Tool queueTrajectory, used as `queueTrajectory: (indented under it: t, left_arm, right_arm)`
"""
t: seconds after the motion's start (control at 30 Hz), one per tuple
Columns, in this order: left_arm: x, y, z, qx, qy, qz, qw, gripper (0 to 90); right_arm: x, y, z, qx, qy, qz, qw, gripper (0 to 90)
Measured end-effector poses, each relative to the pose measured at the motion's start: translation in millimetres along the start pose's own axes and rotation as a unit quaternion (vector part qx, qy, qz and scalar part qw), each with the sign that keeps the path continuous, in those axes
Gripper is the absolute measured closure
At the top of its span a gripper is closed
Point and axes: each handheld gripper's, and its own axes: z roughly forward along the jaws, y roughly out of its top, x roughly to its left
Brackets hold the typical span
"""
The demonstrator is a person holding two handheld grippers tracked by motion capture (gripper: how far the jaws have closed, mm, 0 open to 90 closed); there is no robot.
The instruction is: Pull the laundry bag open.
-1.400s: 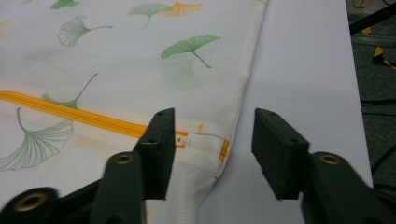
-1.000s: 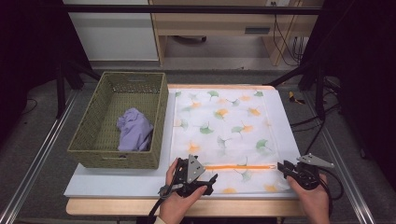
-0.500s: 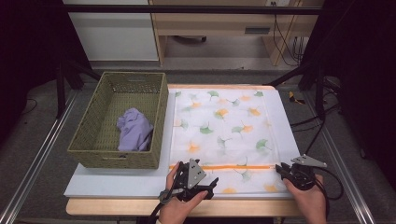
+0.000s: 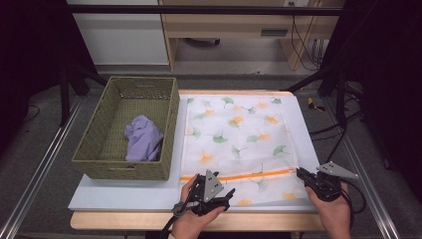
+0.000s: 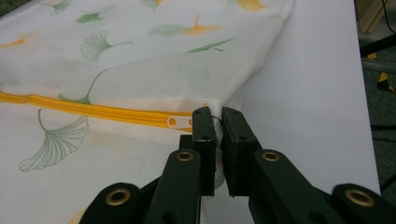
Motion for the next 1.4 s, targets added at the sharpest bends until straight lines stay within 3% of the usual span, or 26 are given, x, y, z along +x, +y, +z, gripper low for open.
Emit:
queueTrajectory:
  t: [0.23,0.33,0.53,0.7,0.87,1.03,1.2,1.4]
  left_arm:
    - [-6.5,22.5,11.9,-0.017,-0.01,0.004,0.9998,45.7]
    - [-14.9,37.6,26.3,-0.016,-0.03,0.013,0.9993,51.0]
    - [-39.2,61.3,59.0,-0.02,-0.052,0.025,0.9982,59.2]
    - [-46.1,68.5,84.3,-0.005,-0.068,0.012,0.9976,72.2]
    - [-48.3,77.9,97.0,-0.003,-0.081,0.019,0.9965,79.9]
    - [-53.7,84.0,109.1,-0.005,-0.084,0.017,0.9963,79.8]
    - [-61.8,88.4,118.1,0.004,-0.091,0.032,0.9954,80.3]
    - [-57.9,90.2,131.6,0.002,-0.097,0.024,0.995,85.0]
  right_arm:
    - [-1.5,0.5,-2.7,-0.012,0.02,0.005,0.9997,84.8]
    - [-0.9,1.4,-1.9,-0.012,0.011,-0.009,0.9998,84.9]
    - [-1.9,2.1,-2.8,-0.02,0.02,-0.002,0.9996,84.9]
    - [-0.4,2.5,-4.1,-0.022,0.015,-0.011,0.9996,84.9]
    - [0.8,4.7,-5.4,-0.031,0.025,-0.011,0.9992,84.9]
    - [-0.6,5.3,-5.7,-0.036,0.031,-0.008,0.9988,84.9]
    - [-0.3,5.3,-7.3,-0.041,0.032,-0.008,0.9986,84.9]
    - [-0.4,5.8,-7.4,-0.043,0.033,-0.01,0.9985,84.9]
